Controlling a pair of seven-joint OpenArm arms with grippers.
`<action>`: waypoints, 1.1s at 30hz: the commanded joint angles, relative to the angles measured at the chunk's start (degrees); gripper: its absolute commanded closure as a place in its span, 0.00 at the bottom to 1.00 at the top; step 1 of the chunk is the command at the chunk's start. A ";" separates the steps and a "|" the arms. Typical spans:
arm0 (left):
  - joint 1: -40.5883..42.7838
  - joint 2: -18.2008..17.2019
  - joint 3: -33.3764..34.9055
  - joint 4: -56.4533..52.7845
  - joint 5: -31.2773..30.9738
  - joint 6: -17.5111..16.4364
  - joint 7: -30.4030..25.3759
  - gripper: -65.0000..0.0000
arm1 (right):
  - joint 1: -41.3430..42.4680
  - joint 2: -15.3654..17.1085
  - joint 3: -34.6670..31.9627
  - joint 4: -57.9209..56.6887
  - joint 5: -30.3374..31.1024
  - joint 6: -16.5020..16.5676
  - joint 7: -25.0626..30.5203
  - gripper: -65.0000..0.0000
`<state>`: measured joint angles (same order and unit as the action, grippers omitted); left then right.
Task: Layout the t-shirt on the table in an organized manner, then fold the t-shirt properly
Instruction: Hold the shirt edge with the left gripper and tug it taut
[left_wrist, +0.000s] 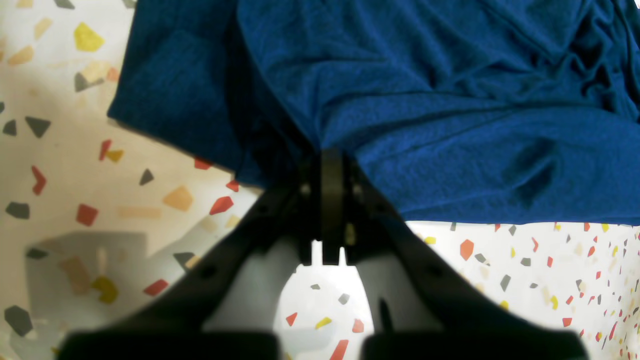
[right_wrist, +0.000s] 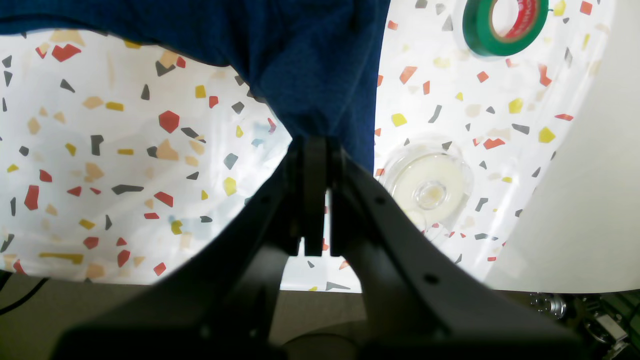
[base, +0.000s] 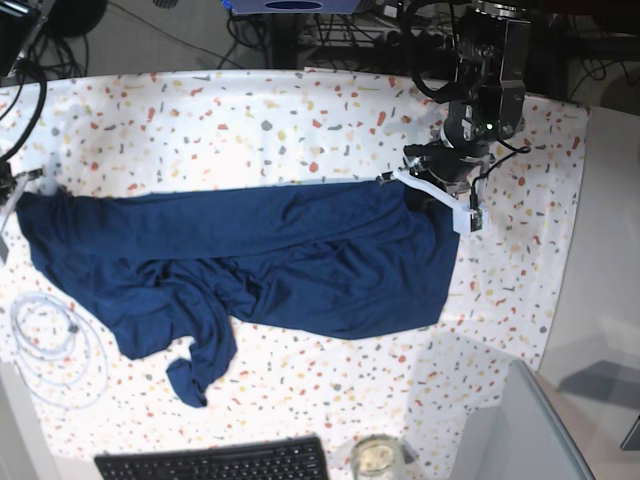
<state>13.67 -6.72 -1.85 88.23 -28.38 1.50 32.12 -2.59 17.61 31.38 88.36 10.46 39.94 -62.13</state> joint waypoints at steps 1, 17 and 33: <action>-0.53 -0.36 -0.04 0.17 0.03 -0.22 -0.95 0.93 | 0.79 1.16 0.32 0.74 0.22 0.06 0.55 0.99; -0.88 -0.36 -0.04 -1.50 0.03 -0.22 -0.95 0.89 | 0.70 1.16 0.32 0.74 0.22 0.06 0.55 0.99; -2.20 -0.97 -0.31 -2.12 0.03 -0.22 -0.95 0.54 | 0.70 1.16 0.32 0.74 0.22 0.06 0.63 0.99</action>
<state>12.03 -7.35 -2.09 85.21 -28.14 1.52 32.29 -2.59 17.61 31.38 88.36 10.48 39.94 -62.08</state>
